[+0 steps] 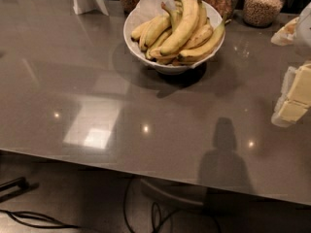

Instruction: Pick banana from white bowl

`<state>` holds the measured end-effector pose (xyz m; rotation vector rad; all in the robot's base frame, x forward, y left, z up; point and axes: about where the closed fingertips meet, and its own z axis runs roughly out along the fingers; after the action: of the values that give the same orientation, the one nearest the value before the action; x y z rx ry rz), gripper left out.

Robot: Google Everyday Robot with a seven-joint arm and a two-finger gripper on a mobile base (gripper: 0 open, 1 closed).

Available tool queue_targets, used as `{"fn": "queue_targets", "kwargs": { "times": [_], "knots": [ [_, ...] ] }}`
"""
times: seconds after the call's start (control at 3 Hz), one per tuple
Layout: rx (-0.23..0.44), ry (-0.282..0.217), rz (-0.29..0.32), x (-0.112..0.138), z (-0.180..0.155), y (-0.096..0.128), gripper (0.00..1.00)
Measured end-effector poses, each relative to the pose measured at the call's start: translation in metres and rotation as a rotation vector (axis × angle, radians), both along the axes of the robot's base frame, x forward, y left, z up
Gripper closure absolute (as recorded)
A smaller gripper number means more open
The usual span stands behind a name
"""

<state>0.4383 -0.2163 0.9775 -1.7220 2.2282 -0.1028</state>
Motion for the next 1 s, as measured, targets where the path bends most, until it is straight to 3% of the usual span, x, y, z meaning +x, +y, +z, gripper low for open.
{"fn": "queue_targets", "kwargs": {
  "times": [0.33,1.0],
  "knots": [
    [0.0,0.0,0.0,0.0,0.0,0.0,0.0],
    [0.081,-0.096,0.114,0.036,0.017,0.038,0.0]
  ]
}}
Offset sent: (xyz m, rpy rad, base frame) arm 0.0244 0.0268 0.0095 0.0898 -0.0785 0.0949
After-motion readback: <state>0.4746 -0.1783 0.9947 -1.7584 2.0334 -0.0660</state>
